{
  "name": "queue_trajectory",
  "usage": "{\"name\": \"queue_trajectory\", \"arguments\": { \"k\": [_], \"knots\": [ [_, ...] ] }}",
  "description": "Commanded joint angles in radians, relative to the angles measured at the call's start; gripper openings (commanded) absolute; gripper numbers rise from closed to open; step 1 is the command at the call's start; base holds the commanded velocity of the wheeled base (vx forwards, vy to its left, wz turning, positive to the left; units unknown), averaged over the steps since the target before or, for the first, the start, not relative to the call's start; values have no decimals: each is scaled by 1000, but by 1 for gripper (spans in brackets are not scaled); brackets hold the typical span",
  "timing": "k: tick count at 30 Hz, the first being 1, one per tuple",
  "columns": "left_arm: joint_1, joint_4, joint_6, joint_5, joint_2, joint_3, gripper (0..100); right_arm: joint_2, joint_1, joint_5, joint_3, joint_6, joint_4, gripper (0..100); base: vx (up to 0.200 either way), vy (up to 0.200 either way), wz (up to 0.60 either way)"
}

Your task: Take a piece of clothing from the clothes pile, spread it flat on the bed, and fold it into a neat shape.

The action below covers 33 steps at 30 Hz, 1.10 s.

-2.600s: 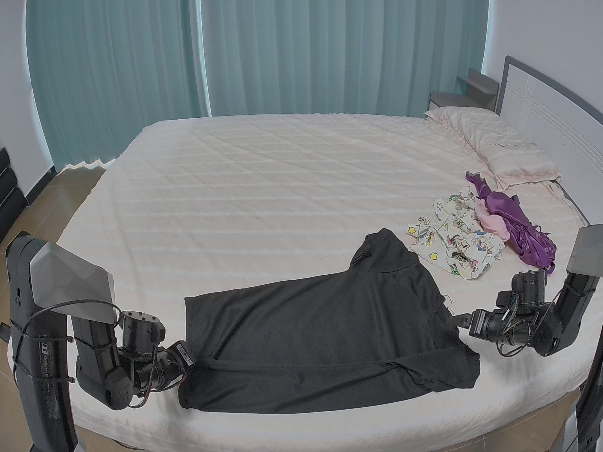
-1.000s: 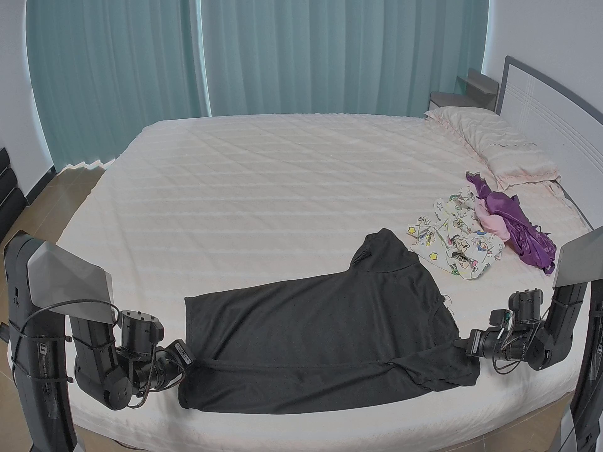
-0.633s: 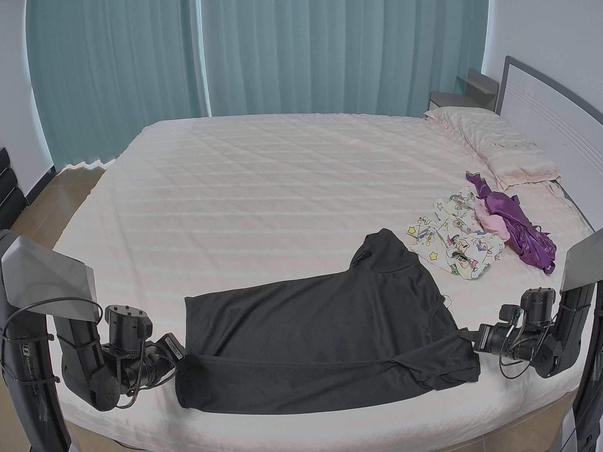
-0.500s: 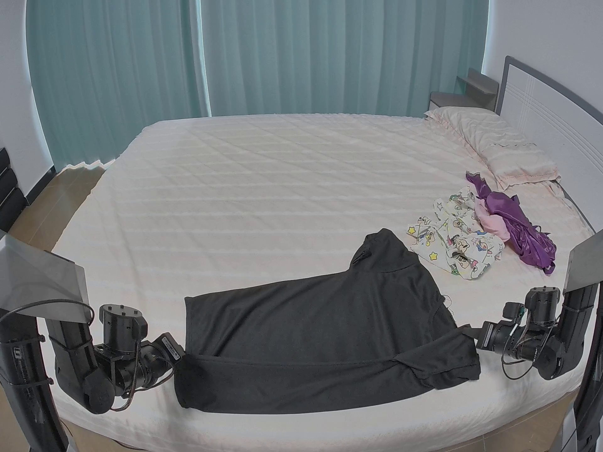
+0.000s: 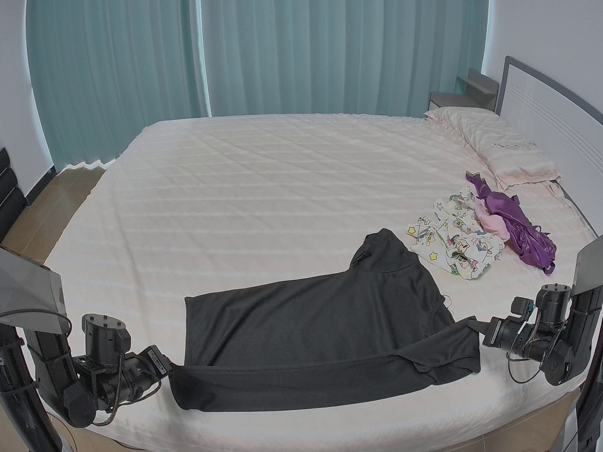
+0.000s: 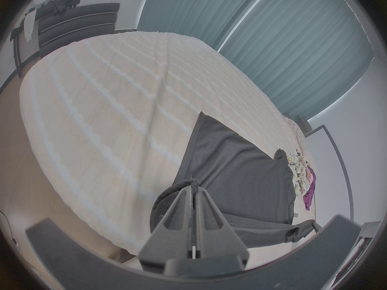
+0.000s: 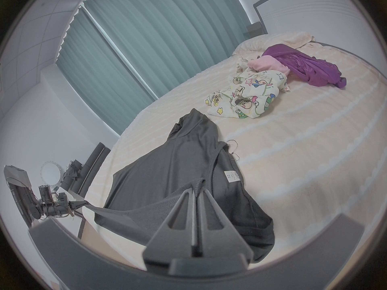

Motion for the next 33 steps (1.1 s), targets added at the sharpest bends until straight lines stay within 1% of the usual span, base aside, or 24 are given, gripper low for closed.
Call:
{"name": "queue_trajectory", "arguments": {
  "k": [1, 5, 9, 13, 16, 20, 27, 33],
  "knots": [
    [0, 1, 0, 1, -16, 34, 0, -25, 3, 0, -6, 0, -12, 0, 0, 0, 0],
    [-2, 1, 0, -5, -3, 30, 0, -24, 5, -2, -43, 4, -11, 0, 0, 0, 0],
    [-8, -1, 0, -8, 51, 19, 0, -1, 22, -3, -87, 4, 11, 0, 0, 0, 0],
    [-5, -1, -2, -6, 91, -4, 0, 7, 28, -5, -133, 3, 62, 0, 0, 0, 0],
    [3, -1, -3, -5, 125, -41, 0, 8, 31, -5, -191, 3, 141, 0, 0, 0, 0],
    [7, -1, -5, -2, 143, -81, 0, 13, 31, -6, -234, 4, 200, 0, 0, 0, 0],
    [23, -1, 1, 0, 195, -148, 0, 81, 29, -11, -317, 3, 239, 0, 0, 0, 0],
    [24, -1, 4, 38, 257, -185, 0, 114, 31, -11, -369, 1, 282, 0, 0, 0, 0]
  ]
}}
